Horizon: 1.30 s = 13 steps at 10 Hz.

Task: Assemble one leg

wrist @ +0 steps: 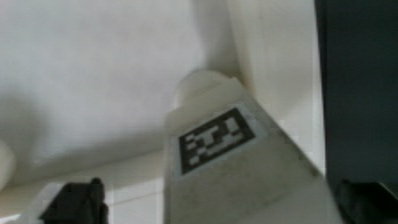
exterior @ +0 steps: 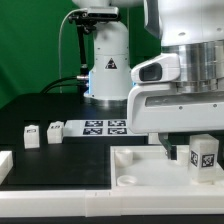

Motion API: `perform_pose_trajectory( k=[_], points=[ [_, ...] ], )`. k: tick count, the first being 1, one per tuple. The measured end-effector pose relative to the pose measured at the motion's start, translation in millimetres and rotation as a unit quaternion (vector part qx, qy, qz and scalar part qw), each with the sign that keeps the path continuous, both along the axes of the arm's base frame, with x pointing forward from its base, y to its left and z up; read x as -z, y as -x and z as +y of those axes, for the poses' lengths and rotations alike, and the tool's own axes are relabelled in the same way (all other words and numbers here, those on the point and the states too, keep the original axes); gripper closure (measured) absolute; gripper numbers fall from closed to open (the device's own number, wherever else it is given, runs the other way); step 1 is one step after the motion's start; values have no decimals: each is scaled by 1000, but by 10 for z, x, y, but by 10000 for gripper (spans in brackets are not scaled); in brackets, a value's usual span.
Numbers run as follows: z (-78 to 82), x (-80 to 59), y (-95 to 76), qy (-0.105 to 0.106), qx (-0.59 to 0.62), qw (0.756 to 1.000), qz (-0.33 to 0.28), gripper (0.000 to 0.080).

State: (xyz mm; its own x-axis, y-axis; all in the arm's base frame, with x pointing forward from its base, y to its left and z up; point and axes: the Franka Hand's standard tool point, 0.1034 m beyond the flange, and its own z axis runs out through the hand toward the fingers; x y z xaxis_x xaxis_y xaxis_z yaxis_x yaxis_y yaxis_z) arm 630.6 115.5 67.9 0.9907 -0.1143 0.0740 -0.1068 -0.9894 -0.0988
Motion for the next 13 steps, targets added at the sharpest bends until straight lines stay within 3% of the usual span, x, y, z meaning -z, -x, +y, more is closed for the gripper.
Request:
perform_pose_trajectory(
  k=[2,5,6,7,8,11,13],
  points=[
    [12,1,8,13,-70,997,-14,150],
    [13,12,14,11,-54,998,-12,173],
    [12,14,15,11,-54,998,-12,371],
    [12,16,16,11,-54,998,-11,371],
    [12,17,16,10,-46,999,-11,511],
    [6,14,15,3,19,1000,-6,510],
    [-10,18,39,-13,192,981,7,510]
  ],
)
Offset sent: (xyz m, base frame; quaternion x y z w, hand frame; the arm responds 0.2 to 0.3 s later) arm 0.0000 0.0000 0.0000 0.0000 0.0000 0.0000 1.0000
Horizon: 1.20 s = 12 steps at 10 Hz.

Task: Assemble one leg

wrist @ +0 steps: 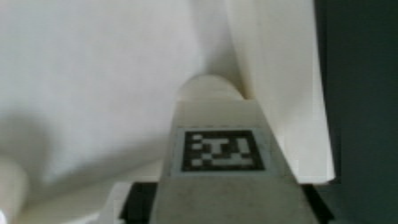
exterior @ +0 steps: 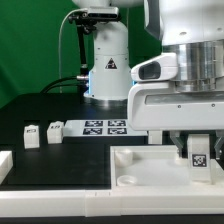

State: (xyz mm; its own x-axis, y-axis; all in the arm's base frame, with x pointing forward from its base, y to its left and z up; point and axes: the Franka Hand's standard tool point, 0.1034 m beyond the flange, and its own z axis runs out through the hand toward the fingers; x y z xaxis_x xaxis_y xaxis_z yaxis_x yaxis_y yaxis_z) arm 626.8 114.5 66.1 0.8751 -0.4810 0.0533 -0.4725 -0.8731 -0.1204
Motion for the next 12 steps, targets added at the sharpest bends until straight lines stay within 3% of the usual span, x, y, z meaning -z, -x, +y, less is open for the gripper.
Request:
perform_pose_trajectory(
  k=[3,6,7,9,10,11,12],
  points=[
    [-7,11,8,-21,241,970,19,509],
    [34,28,24,-41,397,916,33,509],
    [36,28,25,-43,413,909,35,509],
    [38,30,27,-40,376,925,32,277],
    [44,30,28,-39,374,926,32,277],
    [57,26,29,-35,344,938,29,179],
    [84,21,35,-27,258,966,22,156]
  ],
)
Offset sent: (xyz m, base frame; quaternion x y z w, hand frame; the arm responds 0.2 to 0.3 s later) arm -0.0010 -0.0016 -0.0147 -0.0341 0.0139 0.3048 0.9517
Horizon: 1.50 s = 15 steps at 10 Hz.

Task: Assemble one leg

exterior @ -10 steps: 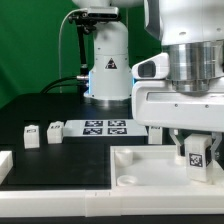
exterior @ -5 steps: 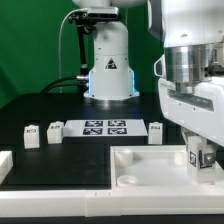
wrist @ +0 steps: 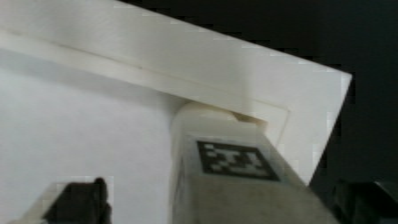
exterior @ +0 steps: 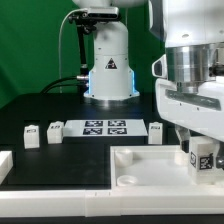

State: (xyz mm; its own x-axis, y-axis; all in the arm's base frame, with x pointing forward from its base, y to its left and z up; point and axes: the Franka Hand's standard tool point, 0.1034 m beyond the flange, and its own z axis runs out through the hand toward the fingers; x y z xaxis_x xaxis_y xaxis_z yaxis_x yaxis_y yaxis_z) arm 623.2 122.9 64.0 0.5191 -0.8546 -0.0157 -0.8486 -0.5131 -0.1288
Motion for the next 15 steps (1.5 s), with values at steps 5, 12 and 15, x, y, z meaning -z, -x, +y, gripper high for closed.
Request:
perform_pose_trajectory(
  k=[5,12,15],
  points=[
    [19,-1,3,33,-282,958,-22,150],
    [3,-4,-1,66,-460,885,-29,477],
    [1,-2,0,64,-440,895,-27,511]
  ],
)
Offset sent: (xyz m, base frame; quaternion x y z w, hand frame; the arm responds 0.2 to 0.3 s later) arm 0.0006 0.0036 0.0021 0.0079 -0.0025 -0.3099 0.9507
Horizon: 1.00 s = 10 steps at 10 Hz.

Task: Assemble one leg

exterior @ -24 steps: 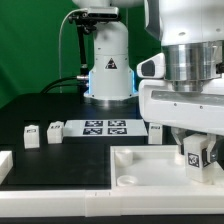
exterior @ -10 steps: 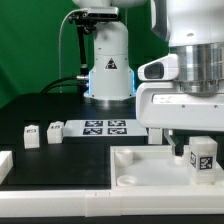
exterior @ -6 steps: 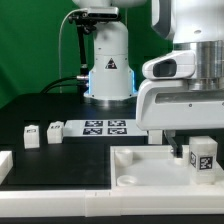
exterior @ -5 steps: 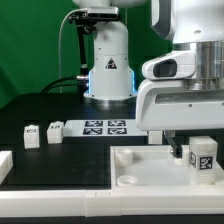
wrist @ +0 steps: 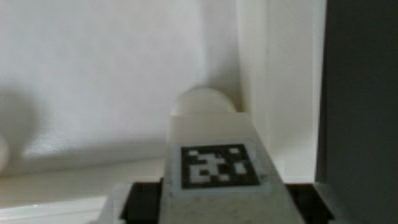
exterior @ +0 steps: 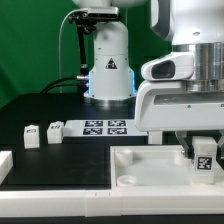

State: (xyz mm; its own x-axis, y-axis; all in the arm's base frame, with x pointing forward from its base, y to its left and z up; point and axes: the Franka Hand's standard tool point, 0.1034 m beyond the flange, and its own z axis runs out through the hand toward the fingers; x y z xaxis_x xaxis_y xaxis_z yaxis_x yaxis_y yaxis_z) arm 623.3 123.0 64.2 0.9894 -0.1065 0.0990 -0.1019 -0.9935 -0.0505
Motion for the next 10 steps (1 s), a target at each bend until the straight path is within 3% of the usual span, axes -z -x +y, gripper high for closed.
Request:
perform_pose_trajectory(
  k=[2,5,8,10],
  points=[
    [-2,-1,-2,-9,79,997,3,511],
    [-16,7,4,-43,295,954,-4,511],
    [2,12,15,-70,473,878,9,509],
    [38,15,29,-88,591,802,22,509]
  ],
)
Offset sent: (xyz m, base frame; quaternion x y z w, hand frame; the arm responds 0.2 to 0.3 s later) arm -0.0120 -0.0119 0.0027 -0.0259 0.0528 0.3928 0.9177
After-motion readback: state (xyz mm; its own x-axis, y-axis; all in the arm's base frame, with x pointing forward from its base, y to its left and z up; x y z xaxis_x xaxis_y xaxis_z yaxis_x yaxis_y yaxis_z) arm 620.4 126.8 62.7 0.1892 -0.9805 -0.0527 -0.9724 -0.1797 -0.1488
